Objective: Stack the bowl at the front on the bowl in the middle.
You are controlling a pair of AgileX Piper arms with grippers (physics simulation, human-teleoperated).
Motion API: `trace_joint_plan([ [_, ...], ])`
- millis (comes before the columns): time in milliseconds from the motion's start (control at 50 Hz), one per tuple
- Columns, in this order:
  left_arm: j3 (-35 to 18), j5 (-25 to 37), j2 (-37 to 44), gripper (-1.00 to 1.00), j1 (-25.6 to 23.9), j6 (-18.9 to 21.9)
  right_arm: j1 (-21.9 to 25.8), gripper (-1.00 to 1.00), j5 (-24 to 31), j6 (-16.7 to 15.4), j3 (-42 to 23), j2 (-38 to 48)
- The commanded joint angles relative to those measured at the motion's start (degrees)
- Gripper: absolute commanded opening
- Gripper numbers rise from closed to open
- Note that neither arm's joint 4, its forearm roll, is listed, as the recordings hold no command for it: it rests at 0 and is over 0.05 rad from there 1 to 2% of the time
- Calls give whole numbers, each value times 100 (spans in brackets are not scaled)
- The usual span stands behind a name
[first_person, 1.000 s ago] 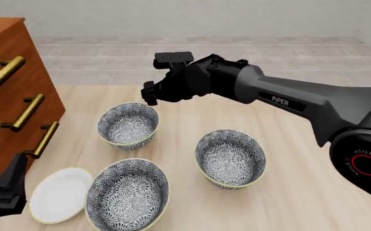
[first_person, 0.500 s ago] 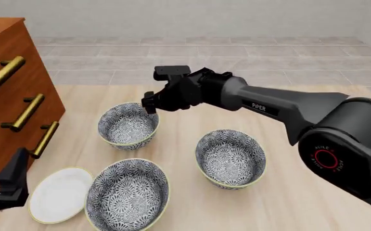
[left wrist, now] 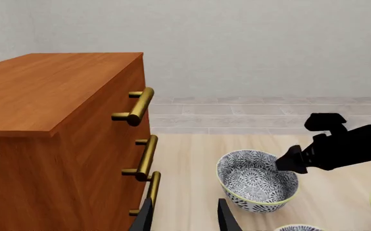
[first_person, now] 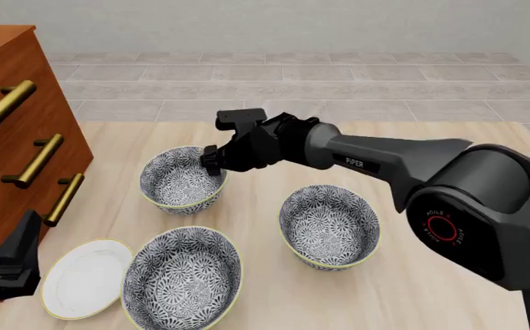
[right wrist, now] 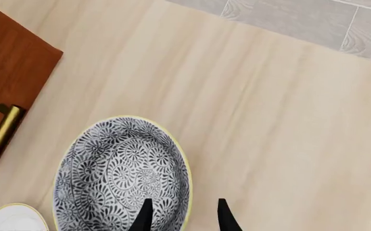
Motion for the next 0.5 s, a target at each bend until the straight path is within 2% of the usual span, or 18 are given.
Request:
trace_joint_plan([
  [20,-10,167,-182,100,-24,-31,70,100,-67,-9,52,55],
  [80,-13,140,-157,100,-28,-37,30,100,-100,-94,86,61],
  [500,-7,124,-125,100,-51,-40,102,100,-422,-172,437,152],
])
